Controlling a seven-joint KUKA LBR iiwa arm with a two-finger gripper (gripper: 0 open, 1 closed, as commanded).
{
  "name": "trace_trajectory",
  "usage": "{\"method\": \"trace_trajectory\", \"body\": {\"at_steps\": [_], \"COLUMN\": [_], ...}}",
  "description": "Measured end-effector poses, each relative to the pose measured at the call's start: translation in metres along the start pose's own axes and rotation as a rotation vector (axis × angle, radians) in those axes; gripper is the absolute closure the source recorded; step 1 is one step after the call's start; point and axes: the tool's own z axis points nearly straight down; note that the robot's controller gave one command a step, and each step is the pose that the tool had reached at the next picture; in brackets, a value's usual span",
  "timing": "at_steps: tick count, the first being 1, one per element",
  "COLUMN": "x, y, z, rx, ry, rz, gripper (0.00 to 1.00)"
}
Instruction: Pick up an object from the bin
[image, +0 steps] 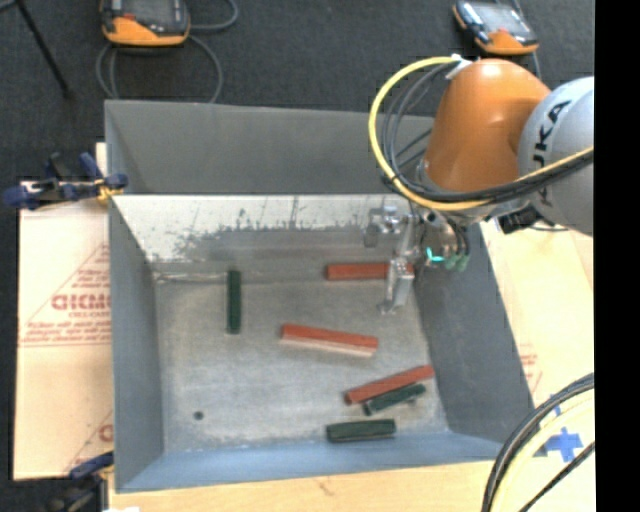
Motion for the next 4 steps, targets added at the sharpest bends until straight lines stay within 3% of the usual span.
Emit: {"method": "trace_trajectory", "body": {"at_steps": [1,2,3,4], "x": [0.043,0.049,0.048,0.078], "y": [0.021,0.023,0.023,0.039], "z": [0.134,0.152,0.15,0.05], "rx": [0.002,0.003,0.004,0.003], "ry": [0.003,-0.003,-0.006,-0.011], "rz": [-0.035,-0.058,-0.059,-0.23], "gripper": [0.0,0.0,1.0,1.0]}}
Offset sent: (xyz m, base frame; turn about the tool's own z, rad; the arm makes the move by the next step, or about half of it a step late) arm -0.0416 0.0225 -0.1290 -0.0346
